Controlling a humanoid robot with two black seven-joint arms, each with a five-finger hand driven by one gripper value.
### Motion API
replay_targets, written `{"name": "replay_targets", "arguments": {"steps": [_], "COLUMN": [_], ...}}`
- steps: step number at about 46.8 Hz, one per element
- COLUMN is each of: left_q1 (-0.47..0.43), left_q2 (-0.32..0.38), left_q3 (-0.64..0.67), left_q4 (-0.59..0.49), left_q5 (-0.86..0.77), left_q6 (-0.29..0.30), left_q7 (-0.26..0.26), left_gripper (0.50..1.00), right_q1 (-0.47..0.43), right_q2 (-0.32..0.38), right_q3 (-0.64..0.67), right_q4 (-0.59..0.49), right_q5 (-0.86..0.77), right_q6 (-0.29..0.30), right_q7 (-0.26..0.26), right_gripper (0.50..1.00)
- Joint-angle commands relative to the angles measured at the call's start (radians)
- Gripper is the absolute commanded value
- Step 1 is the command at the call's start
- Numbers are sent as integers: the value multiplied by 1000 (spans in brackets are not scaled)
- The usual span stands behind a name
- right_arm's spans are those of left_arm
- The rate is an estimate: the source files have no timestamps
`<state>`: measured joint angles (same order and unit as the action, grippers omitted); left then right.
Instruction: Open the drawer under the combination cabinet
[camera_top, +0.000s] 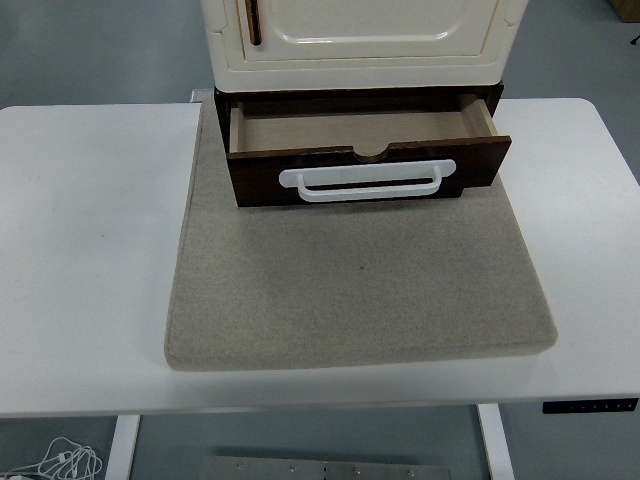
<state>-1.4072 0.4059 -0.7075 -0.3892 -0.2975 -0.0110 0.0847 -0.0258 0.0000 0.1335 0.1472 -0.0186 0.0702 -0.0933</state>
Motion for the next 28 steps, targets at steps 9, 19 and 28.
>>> {"name": "replay_targets", "arguments": {"steps": [9,19,28], "left_q1": [138,240,269], "left_q2": [-64,-91,-102], "left_q3": [-50,-133,-161], "left_q4": [4,4,4], "left_q5": [0,-6,-17], "left_q6": [-9,-75,-93], "left_q7": [-3,-3,-6], "left_gripper": [1000,1000,1000], "right_q1": [0,0,0], "right_q2": [0,0,0], "right_q3": [0,0,-2], "right_q4": [0,0,2], "right_q5": [-1,0,0], "right_q6": [-1,-1,0], "right_q7": [1,0,0], "right_gripper": [926,926,926]}}
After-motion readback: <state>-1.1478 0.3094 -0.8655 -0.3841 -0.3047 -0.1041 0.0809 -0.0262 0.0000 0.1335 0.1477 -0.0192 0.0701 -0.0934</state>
